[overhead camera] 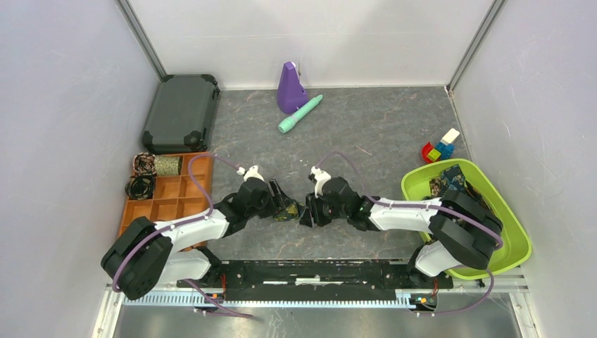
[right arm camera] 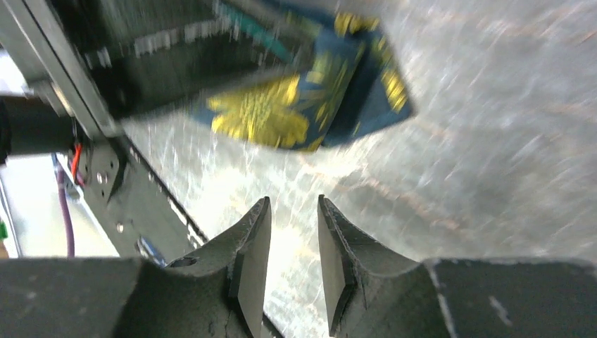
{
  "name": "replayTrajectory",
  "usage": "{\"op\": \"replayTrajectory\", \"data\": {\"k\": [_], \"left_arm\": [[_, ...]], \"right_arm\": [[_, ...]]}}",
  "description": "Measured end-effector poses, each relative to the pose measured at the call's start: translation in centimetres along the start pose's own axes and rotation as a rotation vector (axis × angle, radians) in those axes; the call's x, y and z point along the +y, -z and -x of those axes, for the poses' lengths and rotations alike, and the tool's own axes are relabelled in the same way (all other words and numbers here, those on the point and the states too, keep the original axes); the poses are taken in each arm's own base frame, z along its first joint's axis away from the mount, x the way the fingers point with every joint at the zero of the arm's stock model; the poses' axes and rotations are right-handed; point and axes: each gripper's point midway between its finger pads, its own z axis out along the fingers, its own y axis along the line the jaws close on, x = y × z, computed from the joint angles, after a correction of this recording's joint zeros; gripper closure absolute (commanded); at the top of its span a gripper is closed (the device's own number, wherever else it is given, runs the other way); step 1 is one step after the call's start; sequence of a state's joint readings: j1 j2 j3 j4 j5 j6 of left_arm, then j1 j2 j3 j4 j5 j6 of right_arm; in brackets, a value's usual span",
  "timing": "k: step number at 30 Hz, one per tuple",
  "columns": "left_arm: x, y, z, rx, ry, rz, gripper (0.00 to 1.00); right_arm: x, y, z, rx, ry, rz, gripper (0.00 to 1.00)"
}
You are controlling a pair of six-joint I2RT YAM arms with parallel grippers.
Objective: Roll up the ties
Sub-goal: Pick up the tie at the center of the board.
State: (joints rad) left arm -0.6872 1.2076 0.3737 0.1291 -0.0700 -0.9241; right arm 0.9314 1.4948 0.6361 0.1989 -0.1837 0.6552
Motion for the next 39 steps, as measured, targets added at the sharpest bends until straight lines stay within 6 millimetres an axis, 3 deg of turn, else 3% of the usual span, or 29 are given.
{"op": "replayTrajectory", "data": {"k": [5,11,23,39], "left_arm": [[0.1,0.0,0.1,-0.004,0.002,0.007,0.26],[0.2,0.1,0.0,-0.002,0.003,0.009,0.21],[0.4,0.8,-0.1,0.000,0.003,0.011,0.14],[0.3,1.7,-0.9,0.013,0.053,-0.030,0.09]], "right_arm": [[1.7,-0.1,-4.4,0.079,0.008,0.041,0.67],[2.9,-2.1,-5.5,0.081,-0.022,0.076,0.70],[3.1,-5.4,-3.0,-0.007,-0.067,0.052,0.72],[2.5,-6.1,-1.8,-0.037,-0.080,0.047,0.72]]}}
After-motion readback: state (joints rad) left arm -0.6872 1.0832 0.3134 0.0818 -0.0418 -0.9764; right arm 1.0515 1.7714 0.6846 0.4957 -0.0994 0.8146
